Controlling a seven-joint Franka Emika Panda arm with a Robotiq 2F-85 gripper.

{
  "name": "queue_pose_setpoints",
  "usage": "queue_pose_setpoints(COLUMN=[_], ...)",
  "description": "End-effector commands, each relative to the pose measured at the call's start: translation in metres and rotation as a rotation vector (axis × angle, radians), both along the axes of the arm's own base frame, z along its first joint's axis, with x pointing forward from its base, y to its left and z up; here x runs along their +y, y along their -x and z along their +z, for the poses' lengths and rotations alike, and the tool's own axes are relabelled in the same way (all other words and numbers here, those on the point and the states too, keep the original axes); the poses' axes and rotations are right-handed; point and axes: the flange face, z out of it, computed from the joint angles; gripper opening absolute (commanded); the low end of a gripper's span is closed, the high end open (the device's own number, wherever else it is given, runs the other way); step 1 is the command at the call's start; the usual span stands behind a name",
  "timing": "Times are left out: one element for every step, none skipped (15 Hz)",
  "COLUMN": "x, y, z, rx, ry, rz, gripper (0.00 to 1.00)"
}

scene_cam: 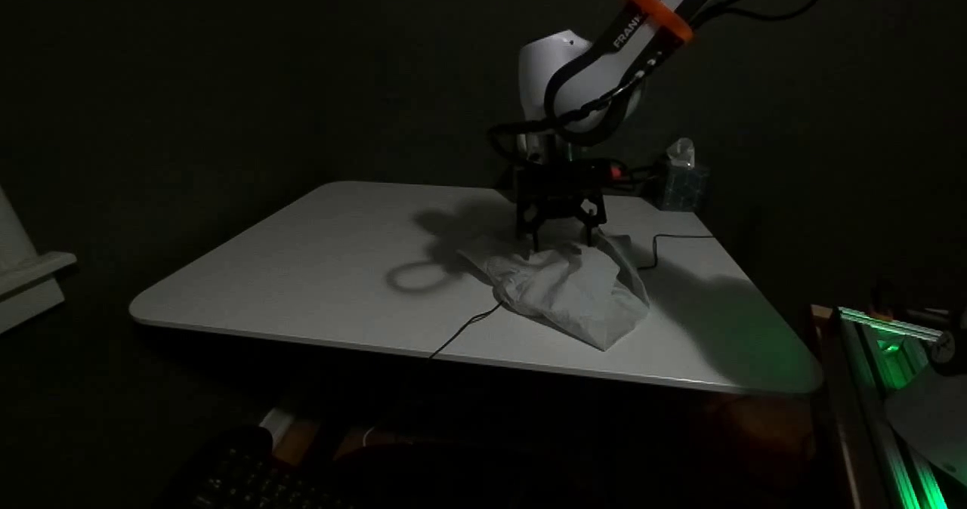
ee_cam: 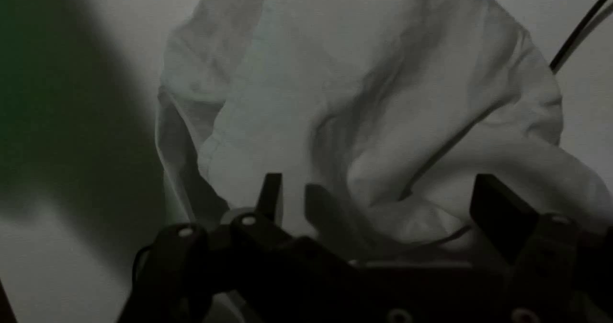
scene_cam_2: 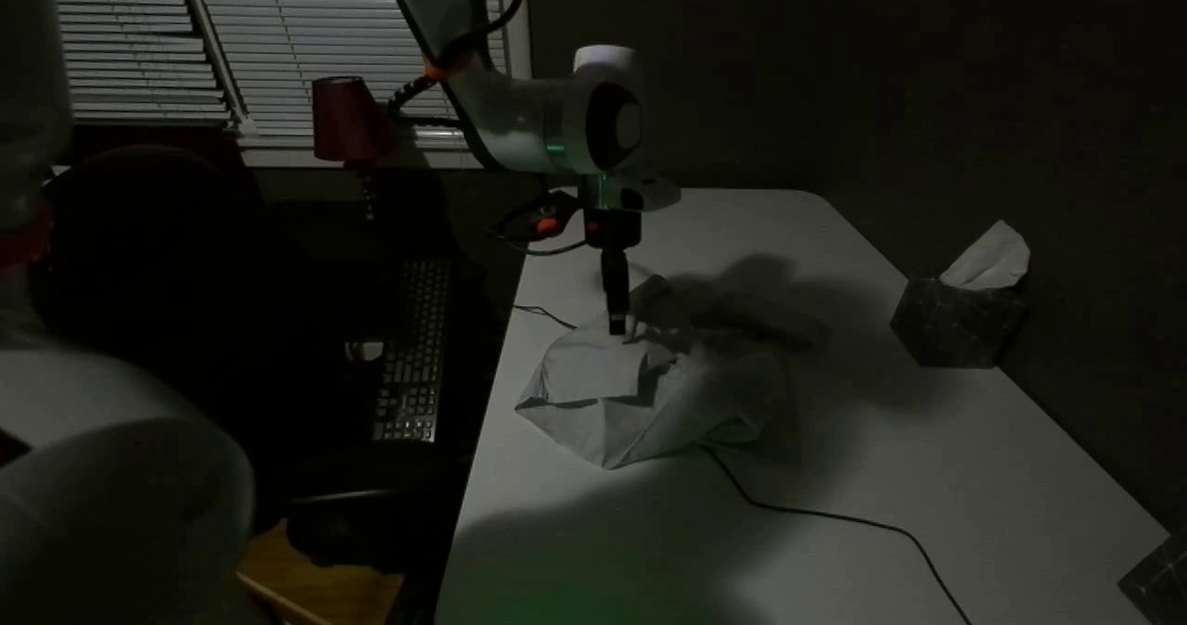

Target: Fold the white cloth over itself

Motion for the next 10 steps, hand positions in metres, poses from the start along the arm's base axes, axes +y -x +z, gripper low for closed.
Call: queue_pose_setpoints(x=[-0.001,-0.003,0.0,0.008,0.015,0.022,0.032,0.04,0.047,0.054], y=[-0.001,-0.001,0.001,0.005,0.008,0.011,0.015,0.02,0.025,0.03], z=[0.001,0.002,-0.001,-0.006,-0.009,-0.011,-0.014,-0.017,-0.021,-0.024], rx=[-0.001,-0.002,0.012,0.034,0.037,0.045,0.04,0.053,0.068,0.074], ry=[0.001,0.001,-0.009,-0.003,-0.011,-0.017,-0.027,-0.035,-0.036,-0.044], rz=[-0.002,-0.004,0.013,0.052,0.09,0.13,0.197,0.259,0.311,0.367], gripper=[1.0,1.0,1.0,1.0,1.0,1.0,1.0,1.0,1.0,1.0])
